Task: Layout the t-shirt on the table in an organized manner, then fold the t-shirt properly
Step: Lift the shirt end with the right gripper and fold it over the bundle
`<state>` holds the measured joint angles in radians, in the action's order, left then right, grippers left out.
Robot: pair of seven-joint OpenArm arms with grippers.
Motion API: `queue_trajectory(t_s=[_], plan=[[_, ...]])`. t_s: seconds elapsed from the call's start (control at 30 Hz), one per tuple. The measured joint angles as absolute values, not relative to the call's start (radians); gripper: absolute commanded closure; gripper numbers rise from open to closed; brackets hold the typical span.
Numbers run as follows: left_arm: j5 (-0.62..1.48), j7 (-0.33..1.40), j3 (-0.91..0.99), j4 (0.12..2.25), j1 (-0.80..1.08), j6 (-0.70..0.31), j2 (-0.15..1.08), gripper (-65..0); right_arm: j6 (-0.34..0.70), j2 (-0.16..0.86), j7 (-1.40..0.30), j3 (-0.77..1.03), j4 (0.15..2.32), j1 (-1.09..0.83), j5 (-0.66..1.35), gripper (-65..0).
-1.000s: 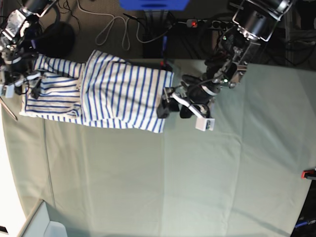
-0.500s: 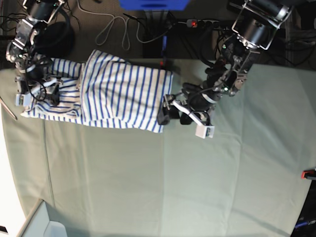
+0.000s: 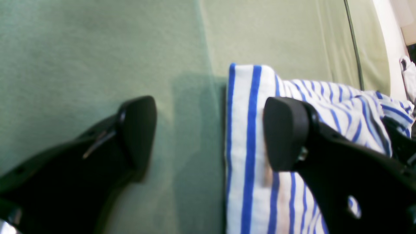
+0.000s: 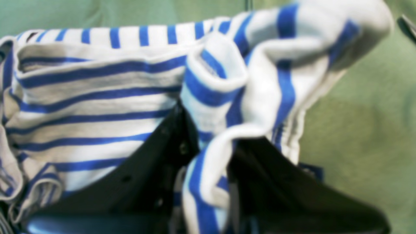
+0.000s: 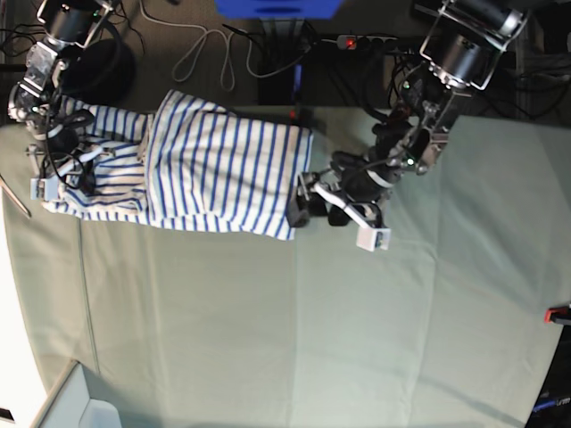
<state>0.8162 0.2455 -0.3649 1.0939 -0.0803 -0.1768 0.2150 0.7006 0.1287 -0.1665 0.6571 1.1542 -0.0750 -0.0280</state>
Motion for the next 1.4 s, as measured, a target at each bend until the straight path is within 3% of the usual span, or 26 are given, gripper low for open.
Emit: queue_trajectory(t_s=[0.2, 0.4, 0.63, 0.8, 1.03, 1.23, 1.4], plan=[[0.814, 0.235, -0.326, 1.083, -0.081, -0.172, 0.208, -50.3, 0.701, 0.129, -0.165, 0.649, 1.238, -0.091, -0.025, 0.0], [0.815, 0.252, -0.284, 1.088, -0.081, -0.161, 0.198, -50.3, 0.7, 0.126, -0.286, 0.648, 1.283, 0.006, -0.144, 0.0], [0.813, 0.258, -0.236, 1.09, -0.076, -0.161, 0.197, -50.3, 0.701, 0.125, -0.296, 0.643, 1.295, 0.104, -0.17, 0.0], [0.812, 0.258, -0.166, 1.152, -0.047, -0.154, 0.205, -50.6, 0.7, 0.143, -0.284, 0.555, 1.299, 0.092, -0.192, 0.0], [0.812, 0.261, -0.072, 1.174, -0.01, -0.154, 0.205, -50.6, 0.702, 0.046, -0.292, 0.537, 1.301, 0.067, -0.331, 0.0], [0.812, 0.262, -0.039, 1.174, 0.02, -0.154, 0.208, -50.6, 0.701, 0.057, -0.289, 0.54, 1.302, 0.077, -0.346, 0.0], [0.812, 0.264, -0.042, 1.177, 0.017, -0.155, 0.216, -50.5, 0.699, 0.036, -0.294, 0.538, 1.448, 0.055, -0.36, 0.0]])
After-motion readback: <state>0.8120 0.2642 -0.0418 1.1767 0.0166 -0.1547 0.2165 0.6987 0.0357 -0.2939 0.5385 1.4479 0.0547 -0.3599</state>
